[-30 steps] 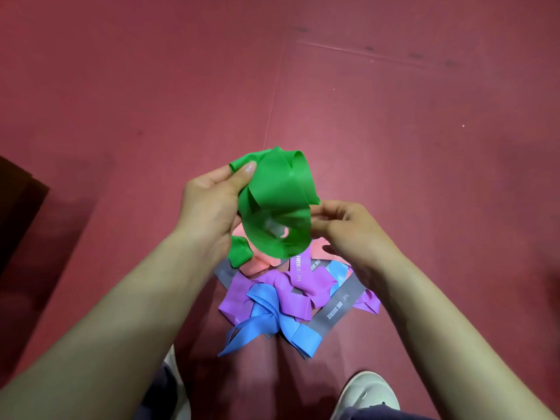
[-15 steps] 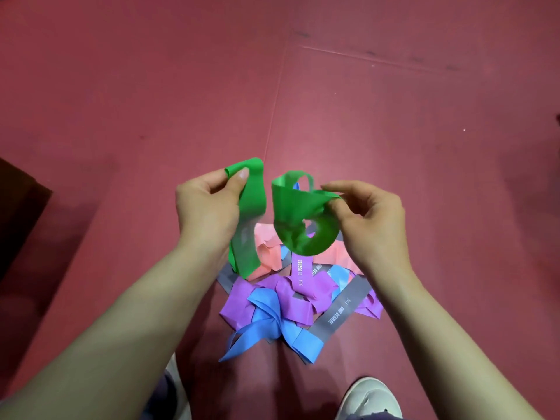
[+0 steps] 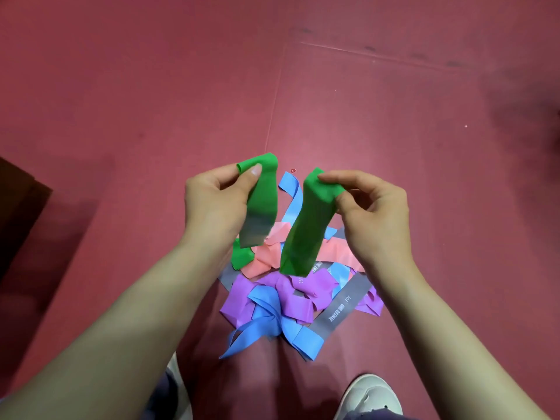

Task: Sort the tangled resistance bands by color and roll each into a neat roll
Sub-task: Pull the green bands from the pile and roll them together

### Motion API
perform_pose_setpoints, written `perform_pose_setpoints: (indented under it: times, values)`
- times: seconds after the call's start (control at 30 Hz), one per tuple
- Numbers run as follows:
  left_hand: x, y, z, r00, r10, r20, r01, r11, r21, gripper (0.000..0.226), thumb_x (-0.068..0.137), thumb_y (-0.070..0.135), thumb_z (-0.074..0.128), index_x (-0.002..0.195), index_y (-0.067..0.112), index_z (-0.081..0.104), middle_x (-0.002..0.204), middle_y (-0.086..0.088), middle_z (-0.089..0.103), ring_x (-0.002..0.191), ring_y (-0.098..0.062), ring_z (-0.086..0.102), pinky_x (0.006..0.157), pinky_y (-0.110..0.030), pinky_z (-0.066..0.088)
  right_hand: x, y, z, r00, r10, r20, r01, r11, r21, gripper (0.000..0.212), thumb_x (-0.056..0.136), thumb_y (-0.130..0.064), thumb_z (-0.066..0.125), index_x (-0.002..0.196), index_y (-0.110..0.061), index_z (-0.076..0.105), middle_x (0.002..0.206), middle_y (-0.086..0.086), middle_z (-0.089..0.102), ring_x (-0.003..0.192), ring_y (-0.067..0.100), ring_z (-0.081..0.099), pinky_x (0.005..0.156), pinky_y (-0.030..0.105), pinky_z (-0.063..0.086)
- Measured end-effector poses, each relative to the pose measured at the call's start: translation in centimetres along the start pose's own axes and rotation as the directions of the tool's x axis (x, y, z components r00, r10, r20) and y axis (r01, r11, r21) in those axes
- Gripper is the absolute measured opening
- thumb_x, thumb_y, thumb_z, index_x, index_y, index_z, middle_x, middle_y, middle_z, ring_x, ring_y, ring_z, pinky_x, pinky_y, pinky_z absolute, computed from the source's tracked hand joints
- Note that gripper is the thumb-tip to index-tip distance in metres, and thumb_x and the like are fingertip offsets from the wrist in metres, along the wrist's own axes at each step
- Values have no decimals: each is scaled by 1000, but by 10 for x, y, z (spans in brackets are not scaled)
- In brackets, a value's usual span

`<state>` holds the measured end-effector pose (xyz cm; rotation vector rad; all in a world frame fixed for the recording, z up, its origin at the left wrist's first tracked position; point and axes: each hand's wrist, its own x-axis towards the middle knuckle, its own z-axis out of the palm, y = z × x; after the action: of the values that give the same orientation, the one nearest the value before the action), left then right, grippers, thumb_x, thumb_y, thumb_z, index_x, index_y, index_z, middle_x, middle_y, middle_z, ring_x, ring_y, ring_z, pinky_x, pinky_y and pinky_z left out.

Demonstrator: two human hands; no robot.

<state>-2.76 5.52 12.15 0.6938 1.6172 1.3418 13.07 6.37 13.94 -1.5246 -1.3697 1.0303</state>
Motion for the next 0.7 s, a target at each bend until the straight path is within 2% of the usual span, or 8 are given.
perform_pose_setpoints:
  times: [0.17,0.27,0.33,0.4,0.47,0.53,0.6,0.7]
  values:
    - [-1,2,1,999,13,38,-14,1000,6,25,89,14,67,72,31,75,79,7,75,76,-10,66,86,-39,57,-1,-4,-1,993,7,122,-15,997,70,38,82,6,55,93,-27,70,87,-10,71,72,-1,60,72,17,49]
    - [-2,2,1,999,9,43,-9,1000,2,25,89,13,67,71,29,75,79,4,74,73,-12,64,85,-42,56,-2,-4,0,992,37,119,-54,988,145,20,82,-9,64,93,-24,72,86,-14,72,77,0,63,79,25,54]
    - [-3,2,2,999,5,38,-5,1000,4,23,89,12,66,74,28,74,77,4,73,72,-11,62,84,-40,56,0,-3,-1,995,51,87,-64,986,151,22,86,-5,59,96,-20,73,86,-8,73,80,13,69,79,29,58]
    - [-4,1,3,999,8,45,-8,1000,-6,20,89,10,65,81,25,74,74,11,72,69,-4,62,78,-29,58,0,-2,-1,992,62,110,-81,981,179,32,88,5,49,104,-13,71,85,1,73,79,23,71,76,28,58]
    - [-5,2,4,998,11,67,-10,1000,-20,18,89,7,64,88,22,73,75,13,73,70,0,63,72,-20,56,0,-1,-1,983,63,175,-99,974,204,43,88,12,40,106,-14,69,71,-5,72,70,16,71,71,24,58]
    - [-5,1,5,996,-3,92,3,1000,-1,17,90,6,63,96,19,73,85,4,75,76,-7,64,78,-26,55,-1,-1,0,973,51,226,-93,980,176,48,88,15,39,103,-20,67,62,-10,70,65,10,71,67,17,55]
    - [-6,1,6,989,-30,143,32,999,-10,16,91,6,61,97,14,73,85,2,75,77,-7,67,78,-22,56,-2,0,2,970,31,243,-64,989,132,42,89,13,46,98,-21,69,68,-10,72,68,12,72,67,19,56]
    - [-8,1,7,975,-73,211,75,997,1,15,92,8,60,88,16,73,74,5,74,70,-5,68,68,-18,56,-2,0,3,975,8,221,-39,990,136,24,86,8,59,92,-11,73,77,2,74,67,16,72,65,23,57]
